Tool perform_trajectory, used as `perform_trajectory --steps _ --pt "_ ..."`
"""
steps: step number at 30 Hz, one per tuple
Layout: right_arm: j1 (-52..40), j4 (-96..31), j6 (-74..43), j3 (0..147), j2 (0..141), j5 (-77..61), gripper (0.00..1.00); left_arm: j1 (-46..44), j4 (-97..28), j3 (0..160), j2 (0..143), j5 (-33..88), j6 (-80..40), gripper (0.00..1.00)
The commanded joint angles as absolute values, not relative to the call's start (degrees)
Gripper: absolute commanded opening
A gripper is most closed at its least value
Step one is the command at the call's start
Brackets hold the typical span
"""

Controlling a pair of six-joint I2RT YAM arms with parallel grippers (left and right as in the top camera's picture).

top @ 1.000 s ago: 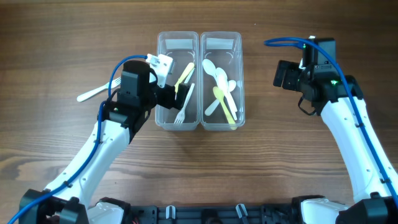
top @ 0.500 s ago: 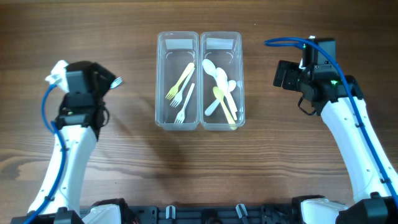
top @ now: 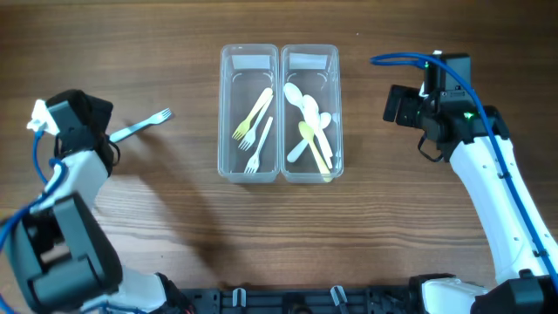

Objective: Pack container
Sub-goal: 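Move the left gripper to the last white fork and grasp it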

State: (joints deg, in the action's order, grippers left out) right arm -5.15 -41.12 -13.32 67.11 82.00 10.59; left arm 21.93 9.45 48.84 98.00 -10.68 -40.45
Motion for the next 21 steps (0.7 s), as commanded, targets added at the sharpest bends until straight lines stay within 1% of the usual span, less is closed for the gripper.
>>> perform_trajectory --steps 1,3,6,9,13,16,19,21 --pt "-5.0 -41.0 -12.6 67.9 82.3 11.6 1.00 22.1 14.4 49.3 103.4 -8.8 -31.1 0.83" --pt "-5.0 -41.0 -12.6 67.9 82.3 11.6 1.00 22.1 15.8 49.3 105.7 -8.8 -27.5 0.82" --pt "-5.0 -41.0 -12.6 67.9 82.3 11.6 1.00 22.1 16.0 49.3 108.0 -8.8 -27.1 0.82" --pt "-5.0 -41.0 -12.6 67.9 82.3 11.6 1.00 22.1 14.8 49.3 109.1 -8.8 -27.2 0.79" --pt "-5.0 -41.0 -12.6 67.9 82.3 11.6 1.00 22.0 11.1 49.3 109.1 -8.0 -27.2 0.73" --pt "-5.0 -41.0 -12.6 67.9 82.3 11.6 1.00 22.0 6.1 49.3 109.1 -6.9 -27.2 0.71" --pt "-5.0 -41.0 -12.6 67.9 82.3 11.6 1.00 22.0 1.8 49.3 109.1 -6.9 -27.2 0.67" --pt "-5.0 -41.0 -12.6 67.9 82.3 11.6 1.00 22.0 -0.8 49.3 109.1 -6.9 -27.2 0.55"
